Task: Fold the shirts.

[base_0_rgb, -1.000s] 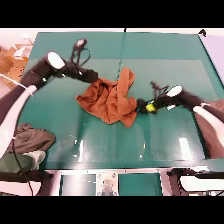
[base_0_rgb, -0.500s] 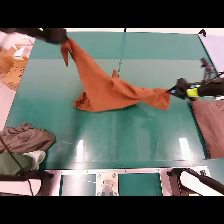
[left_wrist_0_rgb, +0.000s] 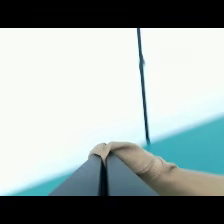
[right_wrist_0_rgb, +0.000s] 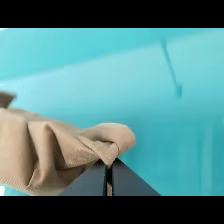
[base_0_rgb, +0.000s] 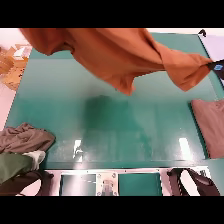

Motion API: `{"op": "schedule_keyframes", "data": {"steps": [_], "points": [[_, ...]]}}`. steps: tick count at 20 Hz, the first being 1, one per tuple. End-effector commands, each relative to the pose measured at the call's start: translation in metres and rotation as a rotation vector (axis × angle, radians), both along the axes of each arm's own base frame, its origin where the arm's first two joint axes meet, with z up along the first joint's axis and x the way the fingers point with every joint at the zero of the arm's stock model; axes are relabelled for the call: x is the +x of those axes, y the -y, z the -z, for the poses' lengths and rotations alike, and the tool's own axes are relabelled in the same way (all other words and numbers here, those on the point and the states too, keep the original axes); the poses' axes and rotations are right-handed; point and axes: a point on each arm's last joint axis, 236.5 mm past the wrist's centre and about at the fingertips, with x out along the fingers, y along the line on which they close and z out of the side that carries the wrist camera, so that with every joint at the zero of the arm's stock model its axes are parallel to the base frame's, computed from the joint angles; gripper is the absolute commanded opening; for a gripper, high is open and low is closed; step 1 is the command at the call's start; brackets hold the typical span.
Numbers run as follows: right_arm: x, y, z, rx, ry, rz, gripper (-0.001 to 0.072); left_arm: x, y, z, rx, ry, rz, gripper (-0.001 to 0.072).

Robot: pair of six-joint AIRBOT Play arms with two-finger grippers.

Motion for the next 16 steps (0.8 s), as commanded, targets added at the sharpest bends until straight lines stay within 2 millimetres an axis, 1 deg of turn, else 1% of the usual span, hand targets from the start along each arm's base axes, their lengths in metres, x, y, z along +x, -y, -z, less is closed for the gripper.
{"op": "schedule_keyframes", "data": {"steps": [1, 2, 4, 5, 6, 7, 8, 10, 11, 12, 13, 14, 15, 16], "points": [[-0.027, -0.01, -0.031, -0.041, 0.101, 0.007, 0.0017, -0.036, -0.016, -0.032, 0.042, 0.119, -0.057, 0.0026], [-0.03, -0.012, -0.029, -0.041, 0.094, 0.002, 0.0017, -0.032, -0.019, -0.03, 0.053, 0.115, -0.074, 0.0025], [-0.032, -0.014, -0.019, -0.035, 0.059, -0.011, 0.0017, -0.011, -0.023, -0.018, 0.075, 0.084, -0.101, 0.0025], [-0.03, -0.014, -0.008, -0.024, 0.035, -0.011, 0.0017, 0.008, -0.021, -0.005, 0.08, 0.051, -0.1, 0.0026], [-0.028, -0.012, 0.009, -0.005, -0.005, -0.009, 0.0017, 0.031, -0.018, 0.012, 0.083, 0.01, -0.097, 0.0026], [-0.026, -0.012, 0.033, 0.022, -0.059, -0.01, 0.0017, 0.06, -0.013, 0.038, 0.083, -0.047, -0.087, 0.0026], [-0.025, -0.012, 0.06, 0.049, -0.12, -0.009, 0.0017, 0.089, -0.006, 0.07, 0.076, -0.116, -0.068, 0.0026], [-0.025, -0.011, 0.125, 0.125, -0.247, 0.009, 0.0017, 0.15, 0.012, 0.157, 0.052, -0.304, -0.016, 0.0026], [-0.024, -0.012, 0.161, 0.179, -0.308, 0.029, 0.0017, 0.179, 0.023, 0.206, 0.027, -0.406, 0.017, 0.0027], [-0.024, -0.013, 0.192, 0.23, -0.355, 0.048, 0.0018, 0.202, 0.035, 0.251, -0.008, -0.497, 0.05, 0.0026], [-0.022, -0.015, 0.224, 0.282, -0.395, 0.067, 0.0018, 0.222, 0.051, 0.298, -0.059, -0.59, 0.094, 0.0027], [-0.019, -0.015, 0.25, 0.317, -0.425, 0.086, 0.0018, 0.235, 0.068, 0.339, -0.095, -0.662, 0.143, 0.0027], [-0.015, -0.014, 0.275, 0.342, -0.455, 0.111, 0.0017, 0.244, 0.088, 0.377, -0.122, -0.724, 0.202, 0.0027], [-0.01, -0.01, 0.294, 0.351, -0.485, 0.132, 0.0017, 0.249, 0.103, 0.408, -0.139, -0.767, 0.238, 0.0027]]}}
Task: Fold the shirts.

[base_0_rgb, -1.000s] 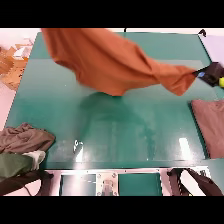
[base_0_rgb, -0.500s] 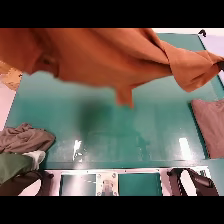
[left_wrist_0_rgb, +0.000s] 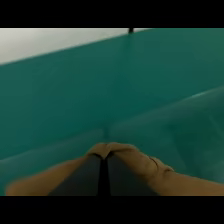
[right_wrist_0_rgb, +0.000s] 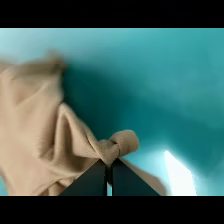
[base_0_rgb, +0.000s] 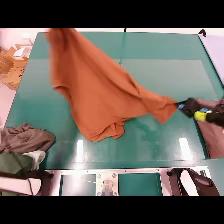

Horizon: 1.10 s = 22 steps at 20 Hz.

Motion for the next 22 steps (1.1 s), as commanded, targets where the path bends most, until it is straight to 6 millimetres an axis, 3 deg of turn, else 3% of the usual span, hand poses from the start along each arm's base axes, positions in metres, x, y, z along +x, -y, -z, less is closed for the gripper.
{"op": "schedule_keyframes", "data": {"steps": [1, 3, 5, 6, 7, 8, 9, 10, 11, 12, 14, 17, 19, 22], "points": [[0.01, 0.007, 0.082, 0.063, -0.115, 0.083, 0.0018, 0.028, 0.058, 0.132, -0.142, -0.227, 0.102, 0.0027], [0.023, 0.012, 0.107, 0.072, -0.173, 0.071, 0.0018, 0.029, 0.077, 0.178, -0.138, -0.296, 0.121, 0.0028], [0.036, 0.017, 0.123, 0.076, -0.22, 0.044, 0.0018, 0.019, 0.092, 0.203, -0.127, -0.36, 0.155, 0.003], [0.044, 0.02, 0.126, 0.07, -0.224, 0.027, 0.0018, 0.014, 0.093, 0.204, -0.117, -0.379, 0.173, 0.0186], [0.052, 0.022, 0.125, 0.059, -0.222, 0.002, 0.0019, 0.008, 0.09, 0.199, -0.111, -0.408, 0.189, 0.0505], [0.059, 0.024, 0.122, 0.051, -0.222, -0.027, 0.0024, 0.002, 0.081, 0.191, -0.107, -0.453, 0.192, 0.0553], [0.066, 0.027, 0.115, 0.031, -0.218, -0.062, 0.0134, -0.007, 0.064, 0.18, -0.107, -0.518, 0.18, 0.0551], [0.07, 0.032, 0.108, 0.008, -0.214, -0.086, 0.028, -0.019, 0.047, 0.17, -0.132, -0.601, 0.163, 0.0405], [0.072, 0.039, 0.102, -0.019, -0.214, -0.101, 0.0382, -0.035, 0.029, 0.165, -0.146, -0.681, 0.147, 0.005], [0.074, 0.041, 0.095, -0.027, -0.208, -0.114, 0.0424, -0.053, 0.01, 0.163, -0.139, -0.748, 0.143, 0.0026], [0.074, 0.044, 0.088, -0.013, -0.209, -0.121, 0.0426, -0.086, -0.018, 0.164, -0.136, -0.856, 0.108, 0.0025], [0.06, 0.045, 0.093, -0.019, -0.253, -0.156, 0.0428, -0.139, -0.056, 0.184, 0.011, -0.961, -0.007, 0.0024], [0.054, 0.049, 0.096, -0.027, -0.275, -0.159, 0.0429, -0.184, -0.061, 0.199, 0.022, -1.005, -0.048, 0.0025], [0.054, 0.052, 0.096, -0.018, -0.282, -0.139, 0.0429, -0.256, -0.06, 0.241, -0.037, -1.048, -0.139, 0.0026]]}}
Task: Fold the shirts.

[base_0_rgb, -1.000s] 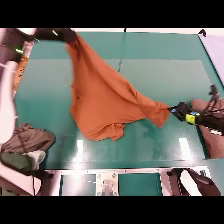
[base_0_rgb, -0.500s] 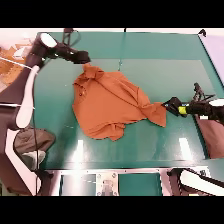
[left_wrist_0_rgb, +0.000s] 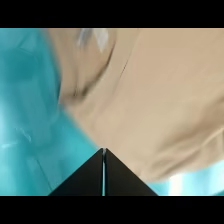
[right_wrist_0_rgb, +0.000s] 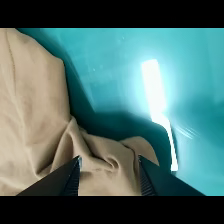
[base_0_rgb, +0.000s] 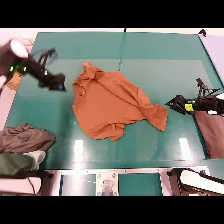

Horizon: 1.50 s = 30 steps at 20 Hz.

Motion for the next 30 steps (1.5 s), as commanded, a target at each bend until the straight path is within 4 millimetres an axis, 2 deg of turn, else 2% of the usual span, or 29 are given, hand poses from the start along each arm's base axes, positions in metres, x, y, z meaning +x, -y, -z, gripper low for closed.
{"op": "schedule_keyframes", "data": {"steps": [1, 2, 4, 6, 8, 9, 10, 11, 12, 14, 16, 17, 19, 21, 23, 24, 26, 28, 30], "points": [[-0.004, 0.002, 0.001, 0.001, -0.02, 0.001, 0.0428, -0.083, -0.001, 0.05, -0.004, -0.07, -0.127, 0.0026], [-0.003, 0.002, 0.0, 0.005, -0.018, 0.002, 0.0428, -0.102, 0.009, 0.065, -0.056, -0.087, -0.18, 0.0026], [-0.003, 0.0, 0.0, 0.012, -0.016, 0.005, 0.0428, -0.124, 0.03, 0.092, -0.158, -0.106, -0.272, 0.0026], [-0.003, 0.0, 0.0, 0.012, -0.016, 0.003, 0.0428, -0.128, 0.055, 0.11, -0.232, -0.076, -0.308, 0.0027], [-0.003, -0.001, 0.0, 0.012, -0.016, 0.002, 0.0428, -0.122, 0.07, 0.118, -0.248, -0.018, -0.341, 0.0028], [-0.003, -0.001, 0.0, 0.012, -0.017, 0.001, 0.0428, -0.122, 0.074, 0.121, -0.243, -0.007, -0.348, 0.0101], [-0.003, -0.001, 0.0, 0.012, -0.016, 0.001, 0.0428, -0.124, 0.077, 0.122, -0.239, -0.009, -0.337, 0.0377], [-0.003, -0.001, 0.0, 0.013, -0.017, 0.001, 0.0429, -0.129, 0.081, 0.124, -0.241, -0.027, -0.326, 0.0412], [-0.003, -0.001, 0.0, 0.013, -0.017, 0.001, 0.0428, -0.132, 0.082, 0.125, -0.24, -0.041, -0.32, 0.0416], [-0.004, -0.003, -0.001, 0.021, -0.022, 0.001, 0.0428, -0.137, 0.084, 0.126, -0.245, -0.061, -0.31, 0.0416], [-0.001, -0.006, -0.004, 0.043, -0.011, 0.012, 0.0428, -0.126, 0.084, 0.125, -0.262, -0.04, -0.359, 0.0415], [0.001, -0.008, -0.006, 0.054, -0.006, 0.017, 0.0428, -0.123, 0.088, 0.127, -0.283, -0.049, -0.378, 0.0415], [0.0, -0.009, -0.006, 0.058, -0.01, 0.012, 0.043, -0.136, 0.109, 0.139, -0.316, -0.117, -0.342, 0.0413], [-0.003, -0.009, -0.007, 0.066, -0.019, 0.009, 0.0431, -0.148, 0.124, 0.149, -0.327, -0.16, -0.285, 0.0037], [-0.009, -0.005, -0.008, 0.083, -0.034, 0.016, 0.0432, -0.145, 0.116, 0.145, -0.311, -0.149, -0.23, 0.0026], [-0.013, -0.002, -0.009, 0.101, -0.051, 0.032, 0.0431, -0.139, 0.103, 0.141, -0.298, -0.154, -0.211, 0.0026], [-0.023, 0.004, -0.013, 0.128, -0.076, 0.044, 0.043, -0.122, 0.06, 0.134, -0.239, -0.153, -0.216, 0.0026], [-0.039, 0.004, -0.011, 0.14, -0.144, 0.045, 0.043, -0.095, 0.018, 0.122, -0.215, -0.104, -0.271, 0.0026], [-0.061, -0.003, -0.002, 0.149, -0.238, 0.026, 0.043, -0.071, -0.006, 0.108, -0.215, -0.036, -0.308, 0.0026]]}}
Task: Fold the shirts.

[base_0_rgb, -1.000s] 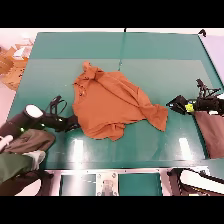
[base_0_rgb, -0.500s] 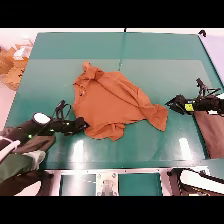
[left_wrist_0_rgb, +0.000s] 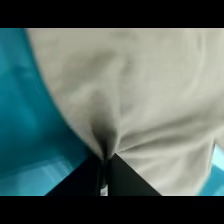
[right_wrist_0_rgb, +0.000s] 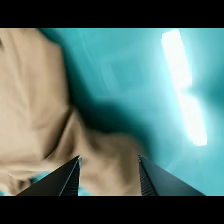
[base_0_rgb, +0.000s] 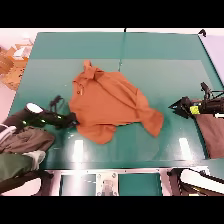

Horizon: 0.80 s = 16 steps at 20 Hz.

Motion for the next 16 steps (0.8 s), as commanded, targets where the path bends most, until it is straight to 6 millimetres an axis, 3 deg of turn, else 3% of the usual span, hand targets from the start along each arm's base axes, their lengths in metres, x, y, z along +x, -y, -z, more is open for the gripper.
{"op": "schedule_keyframes", "data": {"steps": [1, 8, 10, 16], "points": [[-0.04, -0.017, 0.009, 0.059, -0.145, -0.04, 0.043, 0.025, -0.042, -0.022, 0.013, 0.046, -0.033, 0.0026], [-0.119, -0.106, 0.033, 0.103, -0.27, -0.21, 0.043, 0.029, -0.042, -0.024, 0.024, 0.071, -0.012, 0.0027], [-0.124, -0.123, 0.049, 0.067, -0.274, -0.229, 0.0493, 0.028, -0.042, -0.024, 0.023, 0.069, -0.012, 0.0027], [-0.122, -0.181, 0.071, 0.048, -0.238, -0.268, 0.0495, 0.02, -0.037, -0.025, 0.003, 0.043, 0.012, 0.0027]]}}
